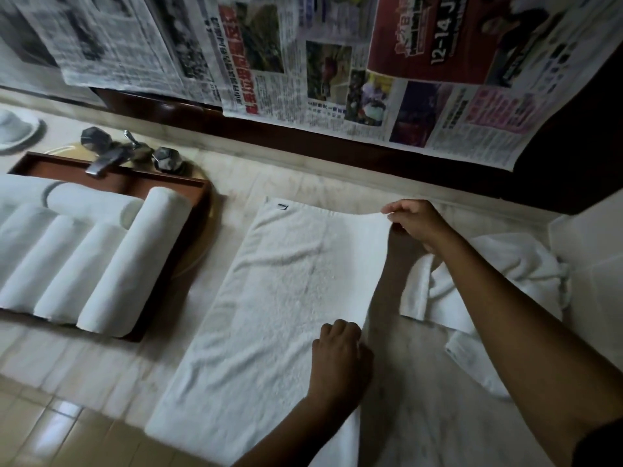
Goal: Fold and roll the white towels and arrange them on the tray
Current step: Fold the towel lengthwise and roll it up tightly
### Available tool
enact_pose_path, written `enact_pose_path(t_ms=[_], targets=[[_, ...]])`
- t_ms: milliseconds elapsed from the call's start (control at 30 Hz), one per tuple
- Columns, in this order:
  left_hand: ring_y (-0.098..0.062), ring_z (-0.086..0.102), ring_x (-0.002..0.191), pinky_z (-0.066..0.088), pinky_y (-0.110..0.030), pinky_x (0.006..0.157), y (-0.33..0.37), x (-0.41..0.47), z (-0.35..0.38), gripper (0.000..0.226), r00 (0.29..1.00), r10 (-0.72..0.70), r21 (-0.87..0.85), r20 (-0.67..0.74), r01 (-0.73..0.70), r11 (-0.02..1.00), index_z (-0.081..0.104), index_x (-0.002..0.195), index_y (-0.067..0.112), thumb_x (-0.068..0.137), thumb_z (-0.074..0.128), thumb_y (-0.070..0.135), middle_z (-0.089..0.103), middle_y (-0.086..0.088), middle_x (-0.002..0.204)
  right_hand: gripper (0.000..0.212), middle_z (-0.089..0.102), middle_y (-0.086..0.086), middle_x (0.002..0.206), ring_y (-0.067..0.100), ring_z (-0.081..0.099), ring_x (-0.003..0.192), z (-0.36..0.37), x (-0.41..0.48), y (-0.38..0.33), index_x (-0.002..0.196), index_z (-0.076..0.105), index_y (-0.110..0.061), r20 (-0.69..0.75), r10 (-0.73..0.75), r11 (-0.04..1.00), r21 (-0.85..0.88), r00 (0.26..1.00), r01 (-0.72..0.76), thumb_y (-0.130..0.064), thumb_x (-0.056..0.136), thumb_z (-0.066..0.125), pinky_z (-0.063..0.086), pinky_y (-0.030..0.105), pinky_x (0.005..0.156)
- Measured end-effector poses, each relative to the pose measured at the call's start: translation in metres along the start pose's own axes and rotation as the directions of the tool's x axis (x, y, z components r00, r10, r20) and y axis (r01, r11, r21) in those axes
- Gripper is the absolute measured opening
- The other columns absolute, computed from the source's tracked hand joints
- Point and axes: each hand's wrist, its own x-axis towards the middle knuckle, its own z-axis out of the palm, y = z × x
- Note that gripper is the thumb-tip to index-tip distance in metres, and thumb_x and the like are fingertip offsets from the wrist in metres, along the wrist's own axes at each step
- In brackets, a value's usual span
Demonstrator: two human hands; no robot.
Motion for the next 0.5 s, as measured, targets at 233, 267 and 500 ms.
enact_pose_path(t_ms=[233, 267, 500], targets=[[-0.006, 0.053, 0.071, 0.039, -0.018, 0.066, -0.023, -0.005, -0.091, 0.025, 0.991, -0.105, -0.35, 0.078, 0.126, 0.928, 0.05, 0.07, 0.026, 0.091, 0.057, 0.037, 0.053, 0.006, 0.074, 0.021, 0.077, 0.001, 0.096, 0.009, 0.07, 0.087, 0.021, -0.006, -0.037, 0.106, 0.076, -0.019, 0.079, -0.243, 0.965, 0.121, 0.967, 0.233, -0.003, 0.096, 0.068, 0.057, 0.021, 0.082], [-0.01, 0.055, 0.069, 0.044, -0.026, 0.067, -0.034, -0.005, -0.105, 0.026, 0.983, -0.15, -0.396, 0.11, 0.182, 0.9, 0.053, 0.071, 0.02, 0.087, 0.054, 0.04, 0.057, -0.001, 0.072, 0.017, 0.076, 0.0, 0.095, 0.007, 0.067, 0.084, 0.032, -0.002, -0.045, 0.106, 0.077, -0.018, 0.068, -0.281, 0.958, 0.079, 0.957, 0.276, -0.007, 0.096, 0.07, 0.055, 0.019, 0.078], [-0.023, 0.07, 0.077, 0.057, -0.038, 0.069, -0.097, 0.002, -0.149, 0.013, 0.867, -0.43, -0.775, 0.252, 0.447, 0.446, 0.069, 0.101, 0.003, 0.1, 0.056, 0.004, 0.075, -0.014, 0.088, 0.01, 0.07, -0.002, 0.092, 0.01, 0.061, 0.081, 0.112, 0.036, -0.092, 0.101, 0.069, -0.014, 0.105, -0.39, 0.893, -0.198, 0.915, 0.404, -0.023, 0.098, 0.067, 0.044, 0.026, 0.074]])
